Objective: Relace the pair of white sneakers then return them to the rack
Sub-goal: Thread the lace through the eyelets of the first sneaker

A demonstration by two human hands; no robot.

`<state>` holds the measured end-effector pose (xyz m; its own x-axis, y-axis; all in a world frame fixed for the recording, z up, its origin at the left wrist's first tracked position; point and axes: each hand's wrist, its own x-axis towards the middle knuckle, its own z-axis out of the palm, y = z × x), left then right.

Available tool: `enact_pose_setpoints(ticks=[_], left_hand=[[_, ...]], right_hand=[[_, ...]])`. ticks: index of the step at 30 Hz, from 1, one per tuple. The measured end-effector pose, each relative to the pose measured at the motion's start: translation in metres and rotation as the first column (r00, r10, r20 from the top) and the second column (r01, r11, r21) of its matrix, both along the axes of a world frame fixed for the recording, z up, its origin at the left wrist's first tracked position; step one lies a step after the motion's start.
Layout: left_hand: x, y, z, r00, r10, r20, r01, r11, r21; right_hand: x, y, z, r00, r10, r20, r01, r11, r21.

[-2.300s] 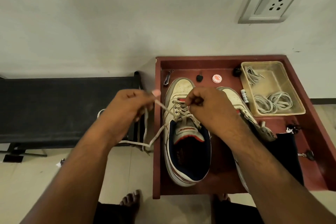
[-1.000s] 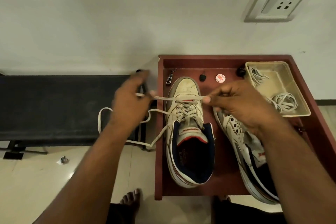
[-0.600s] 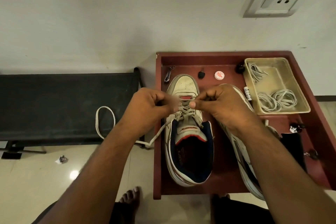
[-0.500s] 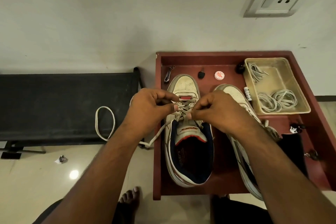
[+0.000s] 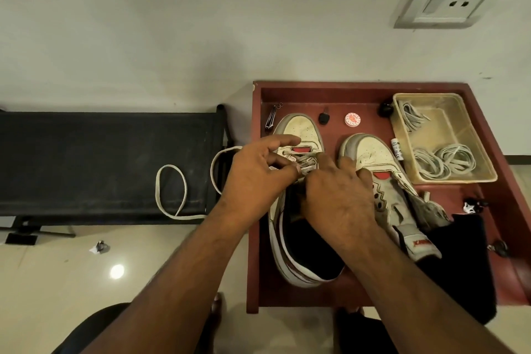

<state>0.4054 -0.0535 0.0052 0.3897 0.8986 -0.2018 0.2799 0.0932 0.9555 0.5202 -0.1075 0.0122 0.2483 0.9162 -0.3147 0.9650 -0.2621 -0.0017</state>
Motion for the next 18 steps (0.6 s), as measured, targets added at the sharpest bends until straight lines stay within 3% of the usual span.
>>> enact_pose_setpoints(ticks=[2, 4, 6, 8, 10, 13, 15, 18], left_hand=[[-0.002, 0.001, 0.002, 0.999, -0.028, -0.036, 0.029, 0.999, 0.026], [-0.003, 0.002, 0.006, 0.994, -0.088, -0.064, 0.091, 0.994, 0.053], [-0.005, 0.003, 0.008, 0.99, -0.127, -0.061, 0.13, 0.99, 0.048], [-0.004, 0.003, 0.009, 0.991, -0.108, -0.082, 0.113, 0.992, 0.058], [0.0, -0.002, 0.01, 0.995, -0.002, -0.104, 0.011, 0.996, 0.086], [0.008, -0.014, 0.011, 0.98, 0.161, -0.117, -0.151, 0.985, 0.089], [0.01, -0.016, 0.007, 0.963, 0.216, -0.161, -0.197, 0.972, 0.127], [0.006, -0.009, 0.005, 0.957, 0.231, -0.173, -0.21, 0.969, 0.134]], right_hand=[[0.007, 0.003, -0.009, 0.99, -0.078, -0.12, 0.09, 0.991, 0.094], [0.018, 0.006, -0.016, 0.914, -0.166, -0.37, 0.243, 0.954, 0.174], [0.024, 0.008, -0.016, 0.68, -0.246, -0.69, 0.425, 0.9, 0.098], [0.026, 0.007, -0.012, 0.349, -0.296, -0.889, 0.555, 0.83, -0.058], [0.029, 0.006, -0.011, 0.142, -0.327, -0.934, 0.598, 0.781, -0.182], [0.032, 0.007, -0.012, -0.029, -0.348, -0.937, 0.624, 0.726, -0.288], [0.032, 0.008, -0.012, -0.081, -0.346, -0.935, 0.627, 0.711, -0.318], [0.029, 0.008, -0.014, -0.062, -0.318, -0.946, 0.615, 0.735, -0.287]])
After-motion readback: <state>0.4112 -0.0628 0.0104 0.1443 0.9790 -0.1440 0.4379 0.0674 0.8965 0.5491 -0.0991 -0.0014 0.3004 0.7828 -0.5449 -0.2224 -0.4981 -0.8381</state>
